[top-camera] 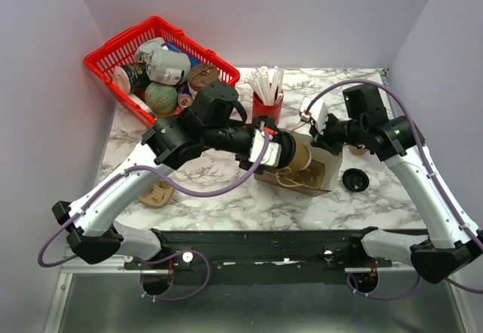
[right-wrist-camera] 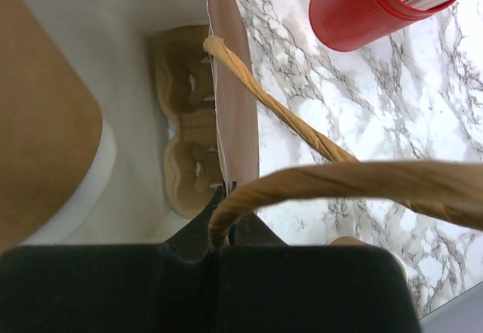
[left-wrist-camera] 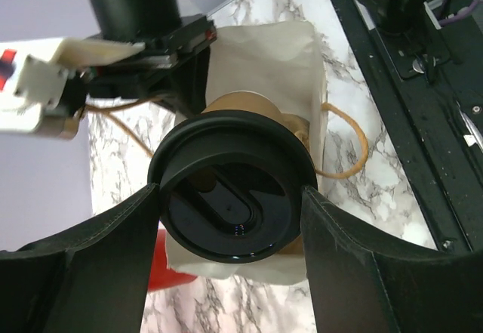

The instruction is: Pack the takeout coffee

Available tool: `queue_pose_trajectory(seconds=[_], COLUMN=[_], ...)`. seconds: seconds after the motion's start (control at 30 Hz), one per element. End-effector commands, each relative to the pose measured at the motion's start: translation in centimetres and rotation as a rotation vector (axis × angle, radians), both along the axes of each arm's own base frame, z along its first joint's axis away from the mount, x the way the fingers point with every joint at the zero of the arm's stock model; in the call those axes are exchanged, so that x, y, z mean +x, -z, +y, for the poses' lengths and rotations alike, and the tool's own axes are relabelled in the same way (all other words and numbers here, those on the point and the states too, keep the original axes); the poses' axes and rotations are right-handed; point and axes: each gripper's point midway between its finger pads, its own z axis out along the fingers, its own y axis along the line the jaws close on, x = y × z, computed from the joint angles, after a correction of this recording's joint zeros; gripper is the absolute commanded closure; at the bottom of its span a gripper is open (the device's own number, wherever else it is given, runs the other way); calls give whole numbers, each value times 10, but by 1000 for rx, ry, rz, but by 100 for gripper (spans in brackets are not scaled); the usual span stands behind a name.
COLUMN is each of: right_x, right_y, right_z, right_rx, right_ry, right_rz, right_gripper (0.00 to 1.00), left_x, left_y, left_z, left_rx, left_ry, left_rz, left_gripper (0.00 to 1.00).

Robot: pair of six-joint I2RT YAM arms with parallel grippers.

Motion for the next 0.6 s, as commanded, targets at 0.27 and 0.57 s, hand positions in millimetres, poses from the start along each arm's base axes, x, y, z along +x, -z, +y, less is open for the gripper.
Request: queue_pose_trajectory(seconds=[0.27, 0.57], right_x=[7, 2], right_y=[-9, -5], right_z=[0, 1], right_rx=[1, 7], right_ry=[28, 21], right_rz=[-59, -53], right_gripper=[99, 100], left_x=[14, 32], left_y=[33, 29], left_z=[-36, -35], left_rx=[95, 90], left_ry=[17, -33], left_rz=[-176, -294], left_gripper=[100, 100])
